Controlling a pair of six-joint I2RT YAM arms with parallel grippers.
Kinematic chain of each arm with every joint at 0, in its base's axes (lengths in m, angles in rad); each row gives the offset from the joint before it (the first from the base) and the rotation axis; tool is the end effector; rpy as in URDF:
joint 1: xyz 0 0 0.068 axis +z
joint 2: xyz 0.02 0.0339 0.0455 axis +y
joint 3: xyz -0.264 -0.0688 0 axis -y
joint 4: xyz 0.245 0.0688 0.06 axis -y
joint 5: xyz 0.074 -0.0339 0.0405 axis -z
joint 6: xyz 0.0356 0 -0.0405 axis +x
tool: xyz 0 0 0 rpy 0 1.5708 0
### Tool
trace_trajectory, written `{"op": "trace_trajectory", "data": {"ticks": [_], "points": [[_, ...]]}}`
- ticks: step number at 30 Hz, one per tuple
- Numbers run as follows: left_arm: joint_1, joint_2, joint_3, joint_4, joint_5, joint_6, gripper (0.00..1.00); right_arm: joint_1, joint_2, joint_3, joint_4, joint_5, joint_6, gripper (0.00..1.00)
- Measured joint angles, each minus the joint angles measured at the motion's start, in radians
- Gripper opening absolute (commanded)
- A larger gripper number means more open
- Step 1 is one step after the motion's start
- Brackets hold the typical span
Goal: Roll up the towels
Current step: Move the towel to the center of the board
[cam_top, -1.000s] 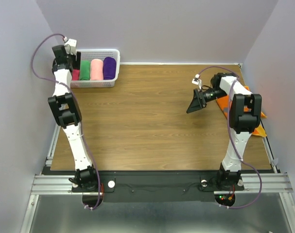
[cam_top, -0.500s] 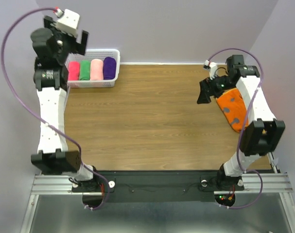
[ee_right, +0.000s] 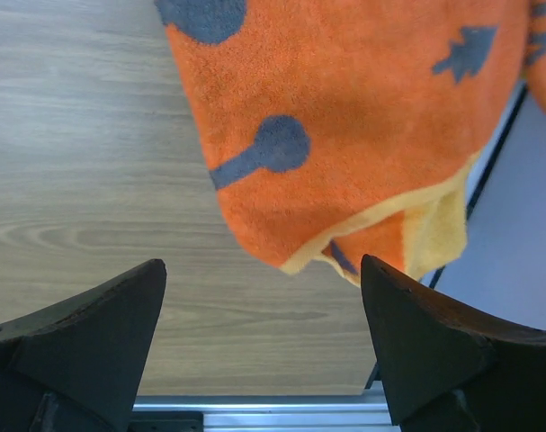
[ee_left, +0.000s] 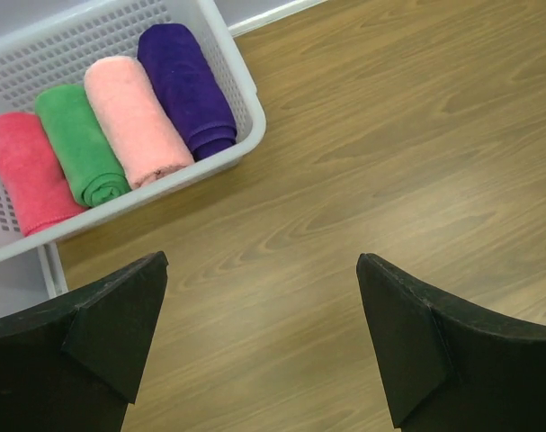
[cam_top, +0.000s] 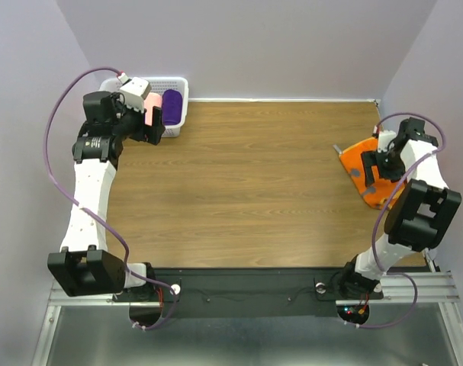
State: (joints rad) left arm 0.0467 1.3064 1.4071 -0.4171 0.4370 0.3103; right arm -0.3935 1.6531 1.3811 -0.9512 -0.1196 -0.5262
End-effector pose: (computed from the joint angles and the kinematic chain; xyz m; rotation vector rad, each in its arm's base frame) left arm 0.2901 -0.0015 0.4196 0.5343 1.7814 -0.1649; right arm 0.3074 -0.1230 0.2658 -0.2132 2.7690 -0.0674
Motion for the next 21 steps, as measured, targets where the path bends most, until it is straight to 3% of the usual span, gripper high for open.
{"op": "trace_trajectory", "data": {"ticks": [4,7,12,13,15,16,19,21], "points": [[0.000,-0.047,0.000,0.002,0.008,-0.006,0.99,0.002,0.075,-0.026,0.042,0.041,0.009,0.89],[0.000,-0.081,0.000,0.010,0.008,-0.007,0.99,0.008,0.142,-0.026,0.075,0.046,0.021,0.81],[0.000,-0.091,0.000,0.011,0.007,-0.008,0.99,0.008,0.254,-0.020,0.100,0.025,0.040,0.59],[0.000,-0.090,0.000,0.009,0.007,-0.008,0.99,0.014,0.271,-0.021,0.101,0.014,0.038,0.47],[0.000,-0.090,0.000,0.008,0.008,-0.008,0.99,0.029,0.285,-0.022,0.112,0.022,0.029,0.35],[0.000,-0.090,0.000,0.008,0.008,-0.008,0.99,0.048,0.283,-0.026,0.119,0.018,0.024,0.21],[0.000,-0.085,0.000,0.008,0.009,-0.008,0.99,0.130,0.272,-0.048,0.136,0.026,0.019,0.01],[0.000,-0.076,0.000,0.007,0.011,-0.010,0.99,0.219,0.260,-0.068,0.145,0.029,0.024,0.01]]}}
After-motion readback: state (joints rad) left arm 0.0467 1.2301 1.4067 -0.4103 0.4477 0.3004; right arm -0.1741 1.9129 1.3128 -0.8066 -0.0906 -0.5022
